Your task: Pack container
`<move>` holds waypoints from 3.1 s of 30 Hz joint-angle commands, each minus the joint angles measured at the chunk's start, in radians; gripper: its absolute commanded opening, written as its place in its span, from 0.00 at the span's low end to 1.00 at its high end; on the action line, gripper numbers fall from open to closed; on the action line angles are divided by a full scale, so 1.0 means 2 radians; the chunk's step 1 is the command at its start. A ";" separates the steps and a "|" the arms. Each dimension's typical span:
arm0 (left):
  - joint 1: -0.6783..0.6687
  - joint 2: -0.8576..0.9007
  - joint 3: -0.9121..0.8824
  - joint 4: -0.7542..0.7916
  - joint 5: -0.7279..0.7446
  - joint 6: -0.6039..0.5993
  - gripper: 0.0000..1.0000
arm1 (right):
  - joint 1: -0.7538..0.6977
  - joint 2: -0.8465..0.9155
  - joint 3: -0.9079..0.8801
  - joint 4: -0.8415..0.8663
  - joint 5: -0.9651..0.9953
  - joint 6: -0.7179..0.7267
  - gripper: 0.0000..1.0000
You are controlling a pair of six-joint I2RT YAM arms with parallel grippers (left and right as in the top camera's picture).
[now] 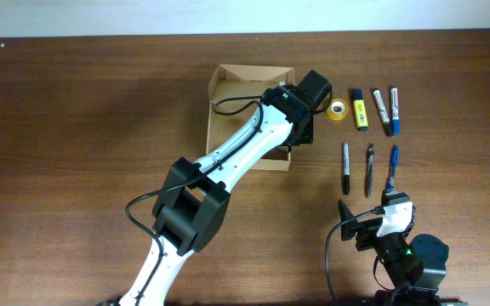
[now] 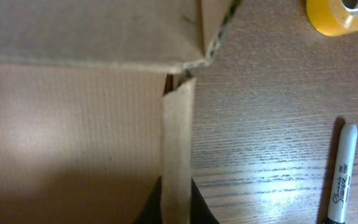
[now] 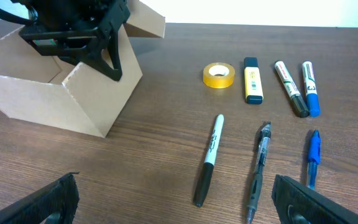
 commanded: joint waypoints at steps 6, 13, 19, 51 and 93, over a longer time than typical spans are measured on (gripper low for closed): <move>0.001 0.008 0.005 0.007 0.006 -0.020 0.30 | 0.002 -0.004 -0.003 0.000 -0.004 -0.001 0.99; 0.001 0.008 0.024 -0.003 0.008 -0.011 0.41 | 0.002 -0.004 -0.003 0.000 -0.004 -0.001 0.99; 0.001 0.008 0.094 -0.044 0.002 0.019 0.48 | 0.002 -0.004 -0.003 0.000 -0.004 -0.001 0.99; 0.230 -0.004 0.476 -0.343 -0.095 0.160 0.86 | 0.002 0.089 0.134 0.035 0.020 0.124 0.99; 0.358 -0.004 0.467 -0.343 -0.093 0.170 1.00 | 0.087 1.002 0.987 -0.383 0.121 0.071 0.89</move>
